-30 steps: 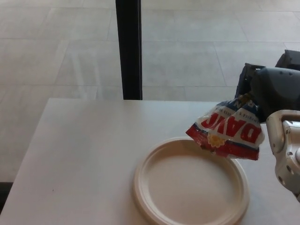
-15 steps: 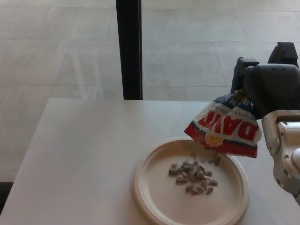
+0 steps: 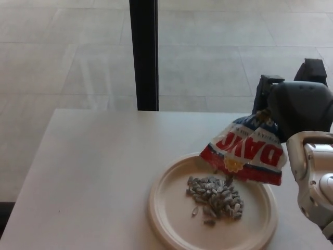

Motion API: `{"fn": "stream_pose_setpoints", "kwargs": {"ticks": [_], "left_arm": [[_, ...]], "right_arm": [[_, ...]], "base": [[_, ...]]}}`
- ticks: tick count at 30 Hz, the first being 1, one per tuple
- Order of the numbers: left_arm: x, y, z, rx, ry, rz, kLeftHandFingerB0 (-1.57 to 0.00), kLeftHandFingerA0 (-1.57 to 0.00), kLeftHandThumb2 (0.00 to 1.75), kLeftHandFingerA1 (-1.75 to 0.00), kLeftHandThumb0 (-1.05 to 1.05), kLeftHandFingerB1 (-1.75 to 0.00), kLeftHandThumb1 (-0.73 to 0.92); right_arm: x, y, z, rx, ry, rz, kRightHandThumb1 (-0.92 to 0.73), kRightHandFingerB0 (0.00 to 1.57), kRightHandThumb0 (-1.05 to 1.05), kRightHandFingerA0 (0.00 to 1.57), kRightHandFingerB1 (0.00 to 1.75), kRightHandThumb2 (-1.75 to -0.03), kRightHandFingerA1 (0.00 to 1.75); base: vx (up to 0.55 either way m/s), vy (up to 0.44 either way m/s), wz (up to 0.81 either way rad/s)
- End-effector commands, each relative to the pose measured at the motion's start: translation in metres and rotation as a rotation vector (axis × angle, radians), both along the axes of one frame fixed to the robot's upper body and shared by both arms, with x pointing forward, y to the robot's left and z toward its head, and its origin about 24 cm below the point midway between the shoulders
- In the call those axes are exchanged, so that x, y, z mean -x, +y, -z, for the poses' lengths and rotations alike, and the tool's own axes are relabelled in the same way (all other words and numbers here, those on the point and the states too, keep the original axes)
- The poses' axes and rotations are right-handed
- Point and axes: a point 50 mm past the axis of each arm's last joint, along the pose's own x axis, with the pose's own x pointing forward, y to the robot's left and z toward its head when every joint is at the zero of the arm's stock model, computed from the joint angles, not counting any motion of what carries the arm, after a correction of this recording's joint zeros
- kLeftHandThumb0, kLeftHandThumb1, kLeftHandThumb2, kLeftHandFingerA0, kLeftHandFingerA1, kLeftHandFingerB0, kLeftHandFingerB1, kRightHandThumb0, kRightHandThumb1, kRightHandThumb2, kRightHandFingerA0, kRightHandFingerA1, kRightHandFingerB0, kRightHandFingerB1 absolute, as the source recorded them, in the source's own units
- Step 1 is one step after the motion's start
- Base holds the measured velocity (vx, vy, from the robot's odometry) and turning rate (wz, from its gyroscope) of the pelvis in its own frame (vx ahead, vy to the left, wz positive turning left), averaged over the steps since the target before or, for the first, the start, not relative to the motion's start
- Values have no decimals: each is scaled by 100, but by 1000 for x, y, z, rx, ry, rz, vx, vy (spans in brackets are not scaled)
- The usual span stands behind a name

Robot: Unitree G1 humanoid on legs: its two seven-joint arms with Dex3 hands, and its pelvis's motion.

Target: The robot uses its right hand to pick up a bag of sunflower seeds kept in the middle of the desk and tilts it over a plate kept next to it to pour out a few seeds and then puts the bag of seeds back on the desk

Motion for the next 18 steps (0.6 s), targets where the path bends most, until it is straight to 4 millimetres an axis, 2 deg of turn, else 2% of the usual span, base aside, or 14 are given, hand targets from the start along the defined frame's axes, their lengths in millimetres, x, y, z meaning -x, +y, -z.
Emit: {"fn": "stream_pose_setpoints", "kwargs": {"ticks": [1,2,3,4,6,7,8,9,14,16,17,18], "left_arm": [[7,4,-3,-30,31,28,-10,-17,120,-62,-34,-56,63],[8,4,-3,-35,37,36,-10,-17,120,-62,-34,-56,63],[7,4,-3,-59,61,63,-23,-28,79,-72,-64,-58,86],[7,5,-2,-67,84,63,-9,-15,120,-60,-34,-55,63],[8,5,-2,-68,88,62,-9,-15,120,-60,-34,-55,63],[10,5,-1,-63,83,50,-9,-15,120,-60,-34,-55,63],[12,5,-3,-82,87,98,-8,-13,121,-59,-33,-55,65],[14,5,-3,-85,90,103,-8,-13,121,-59,-33,-55,65],[20,4,-3,-46,55,53,-7,-13,120,-60,-34,-55,63],[21,4,-2,-41,63,58,-8,-13,121,-60,-33,-55,65],[24,3,-2,-21,51,38,-8,-13,121,-60,-34,-56,64],[25,3,-2,-12,46,30,-8,-13,121,-60,-34,-56,64]], "right_arm": [[5,-12,25,-99,146,100,-56,72,-34,91,145,-84,175],[6,-12,26,-100,149,104,-56,72,-34,91,145,-84,175],[8,-14,30,-150,185,125,-57,73,-33,91,140,-84,175],[10,-17,39,-173,218,152,-57,70,-32,90,150,-79,175],[11,-17,41,-176,224,155,-57,70,-32,90,150,-79,175],[12,-17,43,-180,230,158,-56,69,-30,91,156,-82,175],[18,-26,56,-239,275,195,-61,73,-31,89,143,-82,175],[19,-26,57,-246,281,197,-61,73,-31,89,143,-82,175],[24,-34,68,-336,298,208,-61,74,-32,95,168,-81,175],[27,-39,71,-387,312,231,-60,72,-33,94,165,-81,175],[28,-39,73,-395,325,240,-65,77,-31,112,149,-86,175],[28,-39,73,-397,332,245,-65,77,-31,112,149,-86,175]], "base": [[0,0,0],[0,0,0],[0,0,0],[0,0,0],[0,0,0],[0,0,0],[0,0,0],[0,0,0],[0,0,0],[0,0,0],[0,0,0],[0,0,0]]}}
